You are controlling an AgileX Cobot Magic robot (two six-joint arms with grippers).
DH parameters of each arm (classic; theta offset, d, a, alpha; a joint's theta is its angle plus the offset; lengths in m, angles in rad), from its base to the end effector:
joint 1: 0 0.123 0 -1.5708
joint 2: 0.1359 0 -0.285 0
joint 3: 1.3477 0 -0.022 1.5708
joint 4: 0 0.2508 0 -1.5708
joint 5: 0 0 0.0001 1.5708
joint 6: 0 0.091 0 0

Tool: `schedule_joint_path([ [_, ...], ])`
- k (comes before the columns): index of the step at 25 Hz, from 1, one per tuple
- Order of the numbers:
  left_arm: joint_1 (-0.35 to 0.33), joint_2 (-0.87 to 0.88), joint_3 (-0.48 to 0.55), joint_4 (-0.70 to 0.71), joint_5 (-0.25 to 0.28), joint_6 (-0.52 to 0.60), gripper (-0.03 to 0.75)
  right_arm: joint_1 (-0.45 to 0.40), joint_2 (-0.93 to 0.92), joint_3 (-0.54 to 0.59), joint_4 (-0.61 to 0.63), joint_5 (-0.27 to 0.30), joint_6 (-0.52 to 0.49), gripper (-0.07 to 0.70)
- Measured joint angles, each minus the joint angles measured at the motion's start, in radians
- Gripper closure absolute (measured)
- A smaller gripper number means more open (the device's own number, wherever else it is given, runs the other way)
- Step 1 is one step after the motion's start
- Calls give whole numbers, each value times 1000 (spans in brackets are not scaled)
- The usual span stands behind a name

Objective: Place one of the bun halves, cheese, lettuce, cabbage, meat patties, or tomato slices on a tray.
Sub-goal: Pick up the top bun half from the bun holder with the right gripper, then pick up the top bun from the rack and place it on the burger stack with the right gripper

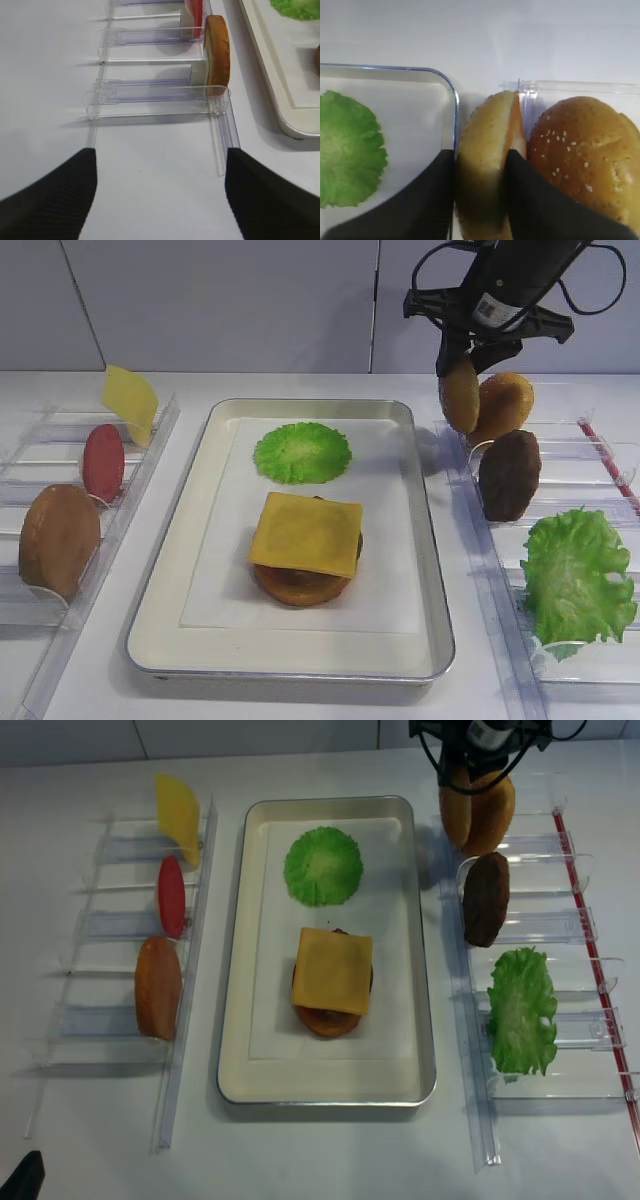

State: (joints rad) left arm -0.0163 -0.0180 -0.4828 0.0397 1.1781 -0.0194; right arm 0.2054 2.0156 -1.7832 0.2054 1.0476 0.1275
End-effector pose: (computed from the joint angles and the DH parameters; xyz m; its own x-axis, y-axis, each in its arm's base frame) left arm -0.0110 0.0035 0.2633 -0.5561 0.0049 -0.8311 -0.0165 0.9997 0.0169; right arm 0.4289 0.1058 0.2638 -0.9433 0.0339 -0.3301 -0.0512 0.9680 0.2458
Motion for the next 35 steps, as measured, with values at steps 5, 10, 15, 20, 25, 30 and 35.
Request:
schedule_joint_path([
  [5, 0, 0, 0, 0, 0, 0, 183, 0, 0, -2, 55, -6, 0, 367],
  [10, 0, 0, 0, 0, 0, 0, 183, 0, 0, -2, 75, -6, -6, 367],
  [15, 0, 0, 0, 0, 0, 0, 183, 0, 0, -2, 181, -6, -75, 367],
  [20, 0, 0, 0, 0, 0, 0, 183, 0, -55, -2, 210, 7, -117, 367],
  [25, 0, 0, 0, 0, 0, 0, 183, 0, -169, -2, 210, 91, -128, 367],
  [30, 0, 0, 0, 0, 0, 0, 183, 0, -273, 80, 233, 152, -128, 367],
  [35, 0, 0, 0, 0, 0, 0, 183, 0, -443, 299, 312, 76, -176, 367],
])
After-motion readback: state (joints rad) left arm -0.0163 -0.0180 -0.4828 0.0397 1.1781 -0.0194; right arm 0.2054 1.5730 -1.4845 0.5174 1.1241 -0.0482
